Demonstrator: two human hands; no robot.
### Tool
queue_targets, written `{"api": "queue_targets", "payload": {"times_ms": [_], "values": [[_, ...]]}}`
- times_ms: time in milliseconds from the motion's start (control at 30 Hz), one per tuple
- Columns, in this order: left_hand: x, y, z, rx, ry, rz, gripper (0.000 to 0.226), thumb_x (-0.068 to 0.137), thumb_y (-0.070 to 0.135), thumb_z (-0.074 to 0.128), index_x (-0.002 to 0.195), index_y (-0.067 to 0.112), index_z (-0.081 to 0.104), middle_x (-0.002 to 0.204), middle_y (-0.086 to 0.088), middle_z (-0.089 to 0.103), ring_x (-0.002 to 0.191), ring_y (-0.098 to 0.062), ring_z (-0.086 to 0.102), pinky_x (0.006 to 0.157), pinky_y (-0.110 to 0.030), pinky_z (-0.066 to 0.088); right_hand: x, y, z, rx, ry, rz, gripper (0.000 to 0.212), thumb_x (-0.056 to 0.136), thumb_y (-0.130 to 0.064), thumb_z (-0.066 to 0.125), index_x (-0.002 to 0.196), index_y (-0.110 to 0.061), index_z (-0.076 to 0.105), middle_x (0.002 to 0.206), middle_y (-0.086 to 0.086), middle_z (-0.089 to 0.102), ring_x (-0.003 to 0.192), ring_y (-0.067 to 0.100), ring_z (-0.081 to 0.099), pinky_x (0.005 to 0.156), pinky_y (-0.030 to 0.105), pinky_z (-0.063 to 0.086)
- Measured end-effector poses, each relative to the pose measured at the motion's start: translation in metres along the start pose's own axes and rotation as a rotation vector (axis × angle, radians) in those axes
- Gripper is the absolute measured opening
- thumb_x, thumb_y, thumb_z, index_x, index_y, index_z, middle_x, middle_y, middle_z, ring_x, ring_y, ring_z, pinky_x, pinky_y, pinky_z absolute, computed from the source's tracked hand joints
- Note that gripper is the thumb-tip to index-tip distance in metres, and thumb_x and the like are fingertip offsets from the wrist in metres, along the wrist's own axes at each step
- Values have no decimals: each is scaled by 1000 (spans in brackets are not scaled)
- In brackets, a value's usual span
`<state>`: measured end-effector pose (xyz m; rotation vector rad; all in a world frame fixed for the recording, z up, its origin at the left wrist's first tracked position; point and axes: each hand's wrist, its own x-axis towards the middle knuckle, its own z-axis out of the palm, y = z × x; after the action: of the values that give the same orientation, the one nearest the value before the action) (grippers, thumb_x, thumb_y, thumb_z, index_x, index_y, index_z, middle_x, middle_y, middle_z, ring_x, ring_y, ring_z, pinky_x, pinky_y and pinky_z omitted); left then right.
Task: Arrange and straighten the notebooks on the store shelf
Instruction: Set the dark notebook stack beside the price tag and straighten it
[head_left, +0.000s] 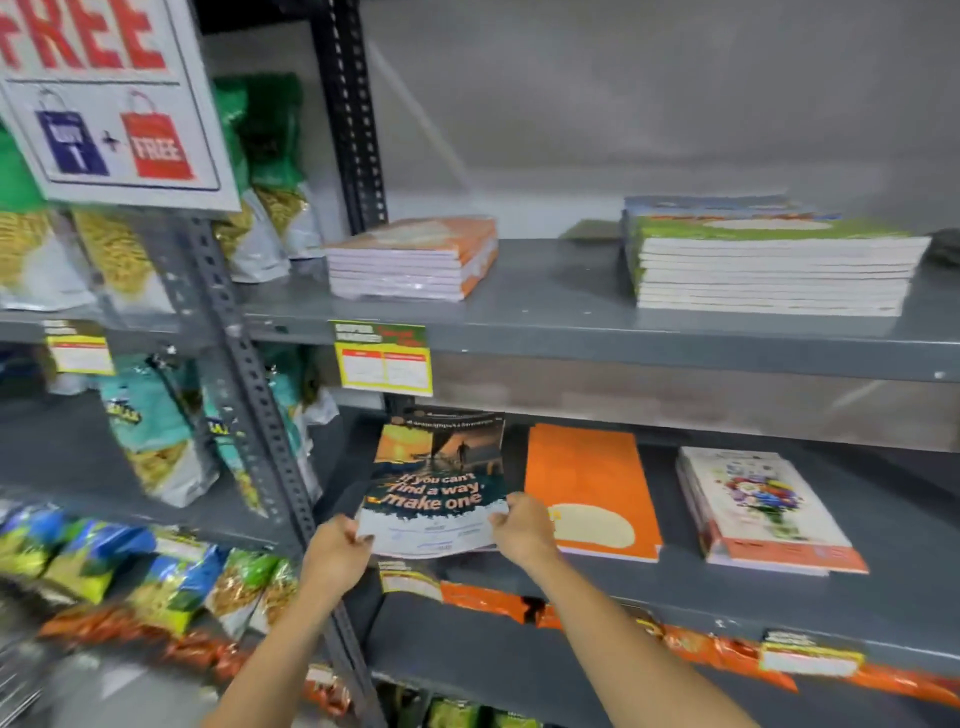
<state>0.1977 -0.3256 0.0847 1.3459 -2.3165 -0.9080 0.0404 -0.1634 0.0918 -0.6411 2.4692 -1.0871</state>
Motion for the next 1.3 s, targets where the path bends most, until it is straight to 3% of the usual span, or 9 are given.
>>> {"api": "queue_targets", "payload": {"times_ms": [100,167,300,433,500,600,900,1100,1300], "values": [[9,-12,-1,116,-85,-15,36,90,18,61,60,10,43,66,-12,56,82,-36,61,71,-34,44,2,-9,18,-217,-55,43,19,92,-16,53,104,-4,61,112,16,66,103,33,63,78,38,51],[13,-20,-2,225,-104,5,25,89,28,62,79,6,57,93,-19,68,95,-37,64,79,-39,51,1,-13,24,-340,-41,14,20,92,-8,51,108,-2,61,116,18,63,104,33,63,81,38,52],[22,-34,0,146,-251,116,60,80,33,74,129,10,49,119,-14,66,101,-29,62,78,-36,49,3,-18,35,-408,-9,-41,35,88,-7,53,123,-8,55,126,16,54,108,35,61,89,41,52],[24,-34,3,130,-273,188,48,69,18,84,112,9,64,114,-8,71,107,-26,64,87,-36,53,-3,-15,43,-453,-209,8,53,67,-36,76,114,-16,63,114,10,63,99,30,65,84,39,58],[25,-31,3,102,-251,147,41,69,9,83,106,5,67,111,-8,71,103,-26,65,80,-29,51,-5,-13,43,-489,-194,5,45,73,-21,74,115,-13,61,116,12,62,103,32,63,85,39,56],[29,-32,2,101,-239,170,36,65,6,84,100,11,74,98,-7,77,91,-22,70,69,-27,49,-1,-4,44,-527,-71,-38,34,85,7,50,113,-8,61,116,16,64,106,35,63,85,41,53],[53,-25,-7,274,-201,237,31,69,-2,73,89,22,76,69,1,69,69,-17,63,58,-23,41,6,0,44,-524,50,-86,34,87,7,50,114,-8,66,112,15,69,102,32,65,85,37,55],[71,-7,-11,382,-208,191,54,73,4,79,124,9,63,120,-14,68,107,-29,66,88,-34,54,16,-6,39,-431,90,-64,33,87,8,48,110,-5,68,111,17,69,102,33,65,86,37,55],[92,8,-16,479,-213,204,61,73,11,81,129,10,59,129,-15,63,115,-32,62,97,-41,52,31,-23,35,-372,87,-46,20,83,8,53,89,-1,70,82,13,66,86,33,68,73,37,58]]}}
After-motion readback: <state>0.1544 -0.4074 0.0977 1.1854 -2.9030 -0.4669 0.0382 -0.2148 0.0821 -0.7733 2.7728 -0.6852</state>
